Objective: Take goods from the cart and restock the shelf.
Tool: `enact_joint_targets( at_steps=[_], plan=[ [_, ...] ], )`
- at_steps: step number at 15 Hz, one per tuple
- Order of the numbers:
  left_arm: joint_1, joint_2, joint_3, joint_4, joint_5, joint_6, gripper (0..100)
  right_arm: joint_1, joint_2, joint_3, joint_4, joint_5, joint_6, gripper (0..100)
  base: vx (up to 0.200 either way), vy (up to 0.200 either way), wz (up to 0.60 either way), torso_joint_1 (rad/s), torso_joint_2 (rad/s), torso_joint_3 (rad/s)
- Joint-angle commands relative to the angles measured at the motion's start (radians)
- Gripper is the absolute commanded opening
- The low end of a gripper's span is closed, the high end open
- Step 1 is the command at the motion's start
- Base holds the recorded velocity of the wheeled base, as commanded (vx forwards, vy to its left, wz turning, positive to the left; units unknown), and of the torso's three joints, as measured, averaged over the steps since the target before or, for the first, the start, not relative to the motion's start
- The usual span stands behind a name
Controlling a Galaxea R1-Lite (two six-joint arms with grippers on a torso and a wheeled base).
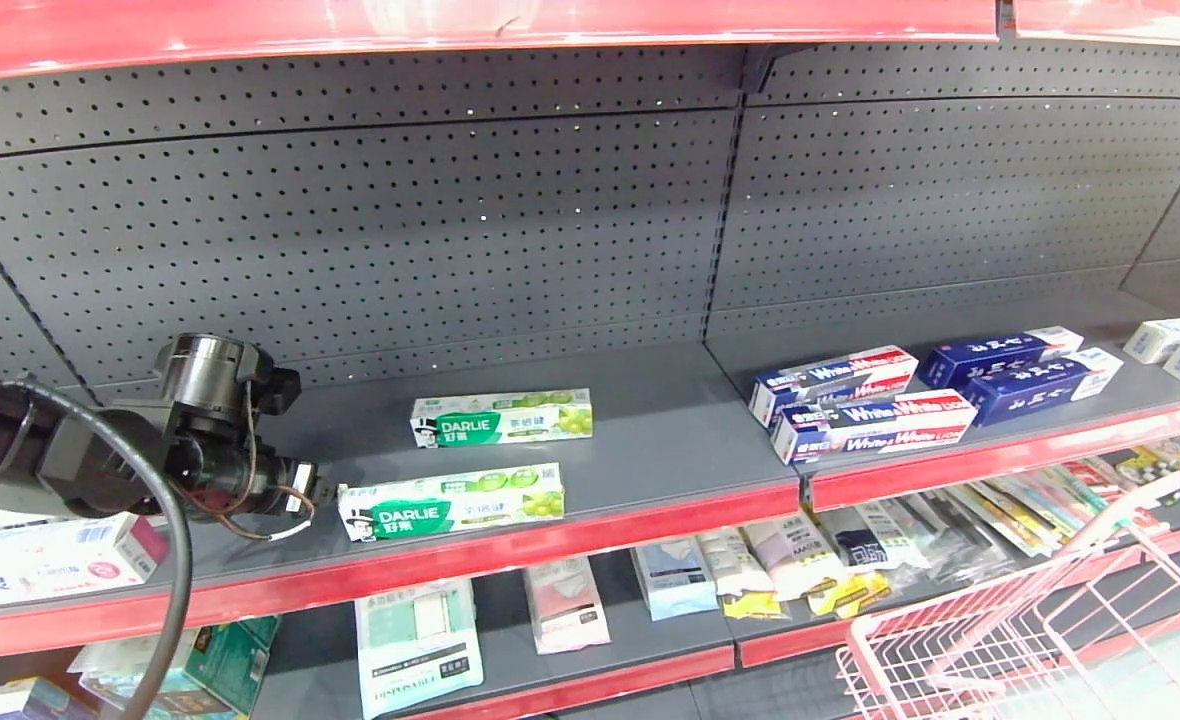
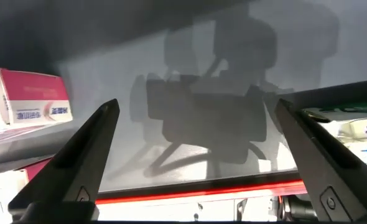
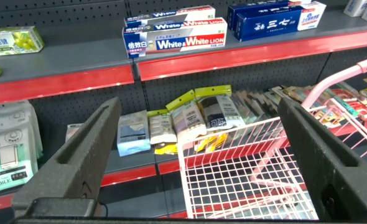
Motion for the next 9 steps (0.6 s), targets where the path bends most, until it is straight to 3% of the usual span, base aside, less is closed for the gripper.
enact_joint_targets(
  at_steps=[1, 9],
  plan=[
    [-0.013, 0.006, -0.001, 0.000, -0.001, 0.001, 100, 0.000, 0.000, 0.000, -0.001, 0.000, 0.000, 100, 0.000, 0.000, 0.00, 0.000, 0.00, 0.000],
    [-0.027, 0.005, 0.001, 0.001, -0.001, -0.001, 100, 0.000, 0.000, 0.000, -0.001, 0.000, 0.000, 100, 0.000, 0.000, 0.00, 0.000, 0.00, 0.000]
  ],
)
